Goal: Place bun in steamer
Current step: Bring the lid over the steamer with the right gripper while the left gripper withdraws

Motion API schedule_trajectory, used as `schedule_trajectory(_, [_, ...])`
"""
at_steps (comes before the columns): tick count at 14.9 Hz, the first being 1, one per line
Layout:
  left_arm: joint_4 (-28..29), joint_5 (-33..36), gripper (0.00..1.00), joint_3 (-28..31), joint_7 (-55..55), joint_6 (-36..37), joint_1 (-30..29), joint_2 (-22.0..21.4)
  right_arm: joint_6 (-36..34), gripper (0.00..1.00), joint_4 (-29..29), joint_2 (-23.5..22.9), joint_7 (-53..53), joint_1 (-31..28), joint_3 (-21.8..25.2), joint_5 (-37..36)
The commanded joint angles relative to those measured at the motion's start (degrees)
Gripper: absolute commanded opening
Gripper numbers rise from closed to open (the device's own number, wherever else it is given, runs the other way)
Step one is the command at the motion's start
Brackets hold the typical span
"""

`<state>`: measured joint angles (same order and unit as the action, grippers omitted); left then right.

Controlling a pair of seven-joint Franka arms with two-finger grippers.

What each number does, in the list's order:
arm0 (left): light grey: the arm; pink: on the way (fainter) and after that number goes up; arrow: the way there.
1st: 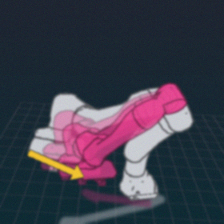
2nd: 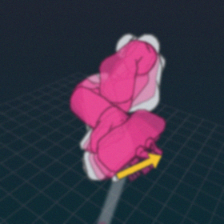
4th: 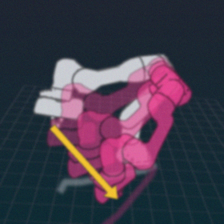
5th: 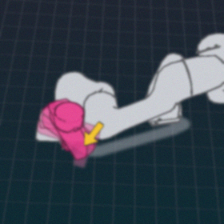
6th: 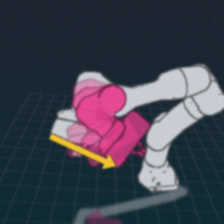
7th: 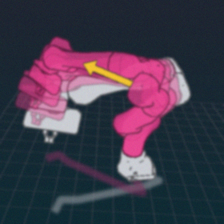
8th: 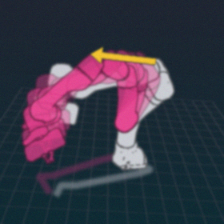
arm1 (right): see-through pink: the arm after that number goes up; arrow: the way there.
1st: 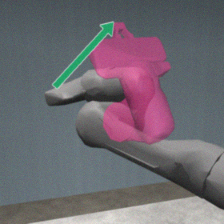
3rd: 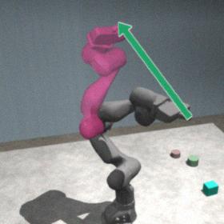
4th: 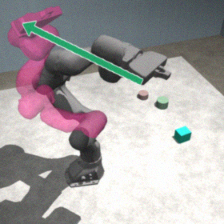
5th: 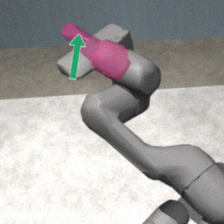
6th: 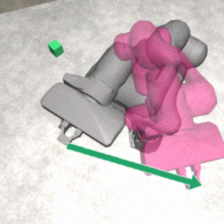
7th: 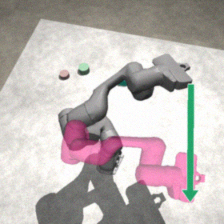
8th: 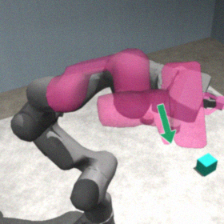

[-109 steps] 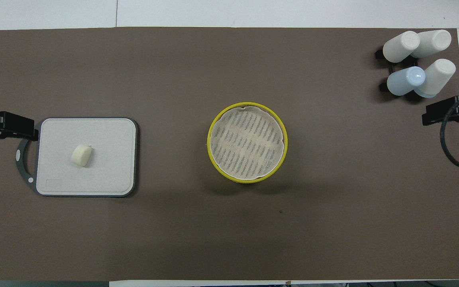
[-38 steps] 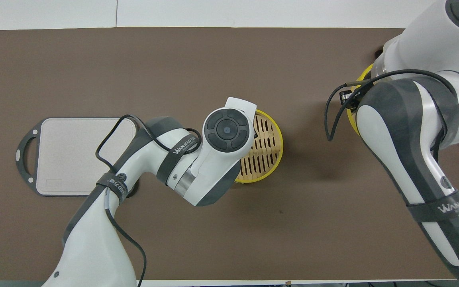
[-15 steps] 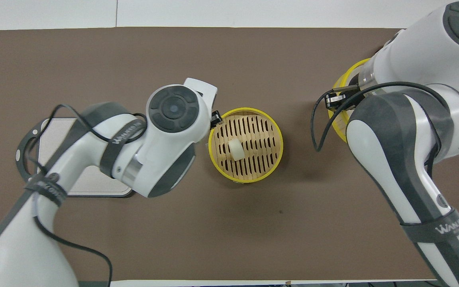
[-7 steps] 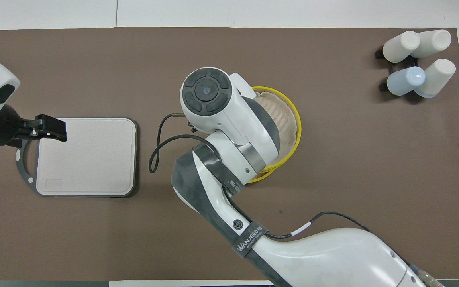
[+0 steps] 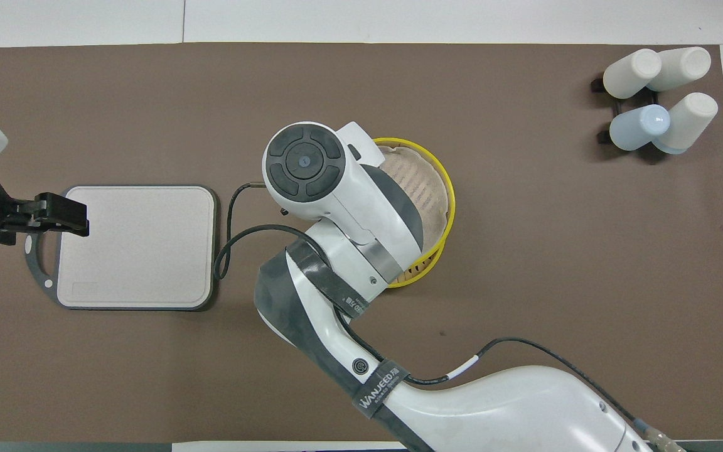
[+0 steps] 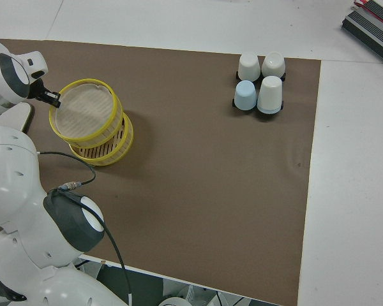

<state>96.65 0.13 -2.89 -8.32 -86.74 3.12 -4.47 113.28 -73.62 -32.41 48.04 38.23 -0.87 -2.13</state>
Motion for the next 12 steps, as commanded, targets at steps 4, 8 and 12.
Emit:
schedule_trajectory(4, [-4.3, -1.2, 1.0, -0.2, 1.1, 1.2, -0.6, 2.7, 5.2, 0.0, -9.3, 3.8, 1.8, 0.3, 0.0, -0.3])
schedule_trajectory(8, [-4.8, -1.9, 1.0, -0.2, 1.5, 0.6, -0.7, 2.9, 5.2, 0.0, -11.4, 4.7, 1.9, 0.3, 0.0, -0.3])
schedule_trajectory(12, [-6.6, -2.0, 1.0, -0.3, 1.4, 0.7, -0.7, 3.7, 5.6, 0.0, -12.5, 5.2, 2.9, 1.4, 0.0, -0.2])
